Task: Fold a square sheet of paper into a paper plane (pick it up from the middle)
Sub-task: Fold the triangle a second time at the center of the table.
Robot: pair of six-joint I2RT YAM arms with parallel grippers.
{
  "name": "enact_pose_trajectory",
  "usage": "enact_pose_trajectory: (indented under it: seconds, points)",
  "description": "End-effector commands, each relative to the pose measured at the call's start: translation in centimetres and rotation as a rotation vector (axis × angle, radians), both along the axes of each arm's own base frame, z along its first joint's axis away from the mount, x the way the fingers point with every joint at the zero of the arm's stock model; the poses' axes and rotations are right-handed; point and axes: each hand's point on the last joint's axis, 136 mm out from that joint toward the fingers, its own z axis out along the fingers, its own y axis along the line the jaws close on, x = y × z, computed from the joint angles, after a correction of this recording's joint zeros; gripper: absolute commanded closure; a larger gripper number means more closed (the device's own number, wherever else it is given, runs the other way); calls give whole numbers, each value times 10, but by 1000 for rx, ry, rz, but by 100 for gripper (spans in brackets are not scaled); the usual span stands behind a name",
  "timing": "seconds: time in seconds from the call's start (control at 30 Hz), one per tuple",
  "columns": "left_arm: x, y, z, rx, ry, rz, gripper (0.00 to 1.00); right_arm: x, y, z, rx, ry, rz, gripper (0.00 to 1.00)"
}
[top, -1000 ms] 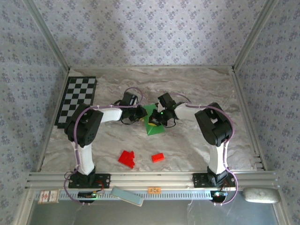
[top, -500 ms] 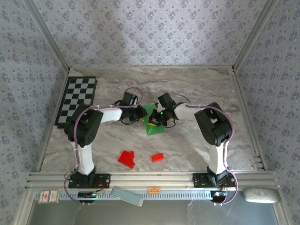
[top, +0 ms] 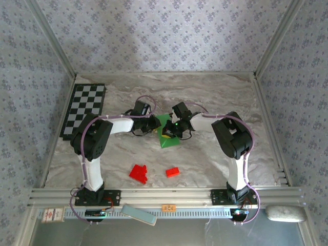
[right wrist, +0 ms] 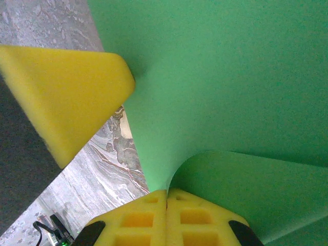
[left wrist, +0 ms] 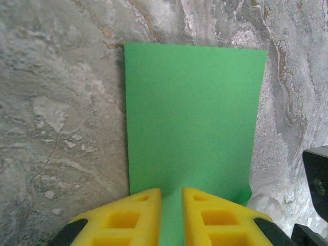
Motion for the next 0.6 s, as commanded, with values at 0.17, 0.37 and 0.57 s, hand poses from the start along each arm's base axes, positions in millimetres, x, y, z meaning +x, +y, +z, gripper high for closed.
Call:
enact_pose_trajectory:
  seconds: [0.17, 0.37, 0.57]
  points:
    - [-21, 9, -22, 56, 92, -11, 81, 3, 2, -5, -1, 0, 1, 99]
    - [-21, 10, -23, 57, 95, -10, 81, 5, 4, -4, 5, -3, -1, 99]
    - [-21, 9, -23, 55, 93, -10, 82, 4, 2, -7, -1, 2, -4, 99]
